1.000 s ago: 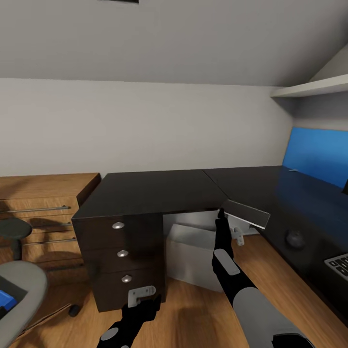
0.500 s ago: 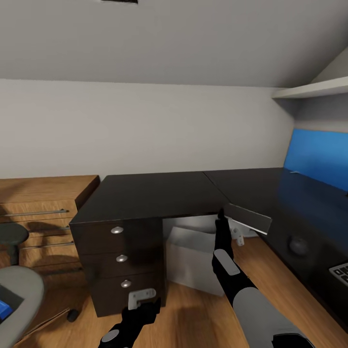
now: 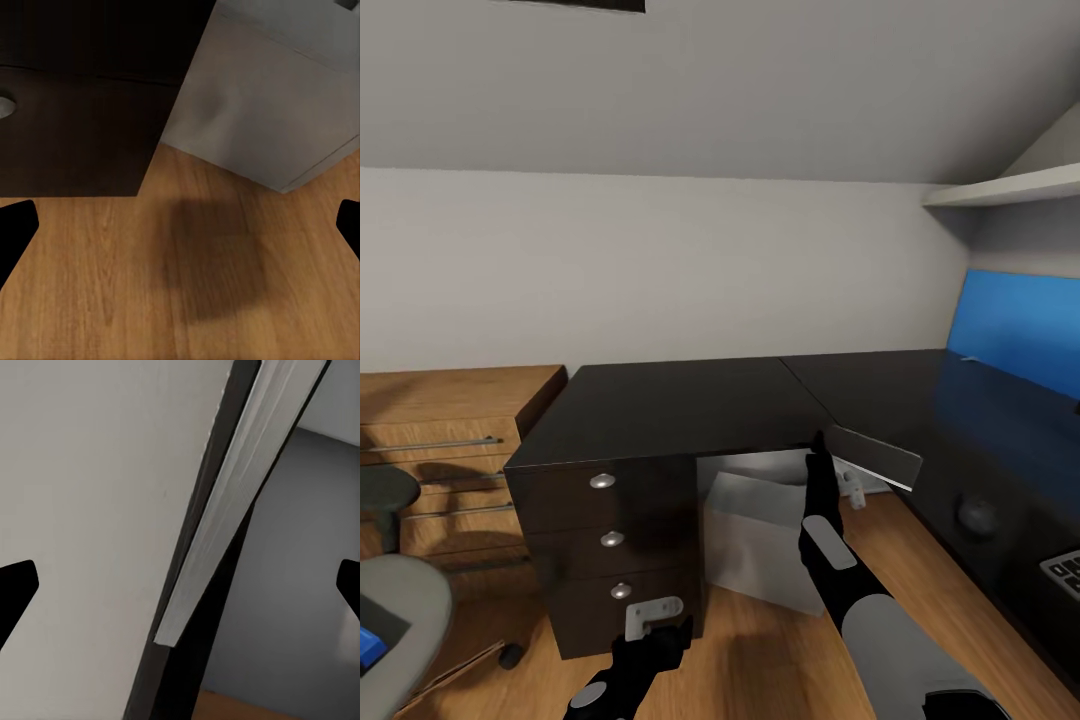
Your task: In the bedroom, organize the workspace by keeping the computer under the desk, ensuring the monitor is on the desk, placing the keyboard on the desk next to the monitor, placing the mouse on the desk next to the keyboard, moving the folder from the swivel chair onto the desk next to the mouse, stacking the notebook on top of the folder with the pen on top of the notebook, and positioning the swivel chair next to the desk.
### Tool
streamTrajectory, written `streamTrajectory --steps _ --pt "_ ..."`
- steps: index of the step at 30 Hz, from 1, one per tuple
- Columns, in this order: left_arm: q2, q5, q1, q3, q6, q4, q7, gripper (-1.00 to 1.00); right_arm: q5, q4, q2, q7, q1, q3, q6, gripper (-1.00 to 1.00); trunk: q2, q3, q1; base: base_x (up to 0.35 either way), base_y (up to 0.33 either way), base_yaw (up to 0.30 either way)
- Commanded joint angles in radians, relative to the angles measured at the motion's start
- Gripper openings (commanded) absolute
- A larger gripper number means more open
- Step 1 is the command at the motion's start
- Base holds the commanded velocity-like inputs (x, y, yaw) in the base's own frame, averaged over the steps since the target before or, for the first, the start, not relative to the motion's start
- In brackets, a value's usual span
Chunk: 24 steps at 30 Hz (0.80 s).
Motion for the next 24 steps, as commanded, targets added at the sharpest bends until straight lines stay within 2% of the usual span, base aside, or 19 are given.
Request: streamTrajectory --steps 1,7,24 --pt "0.001 0.007 -0.001 -0.003 0.002 -0.002 0.008 1.0 -0.011 0.001 0.001 0.009 -0.001 -0.005 0.0 1.0 -0.001 -0.001 0.0 0.0 0.0 0.0" --pt "0.001 0.008 -0.001 -0.003 0.002 -0.001 0.008 1.0 -0.011 0.001 0.001 0.009 -0.001 -0.034 0.001 1.0 -0.001 -0.001 0.0 0.0 0.0 0.0" --pt "0.001 0.009 -0.001 -0.016 0.002 0.0 0.01 1.0 -0.011 -0.001 -0.001 0.01 -0.001 -0.043 0.0 1.0 -0.001 -0.001 0.0 0.0 0.0 0.0"
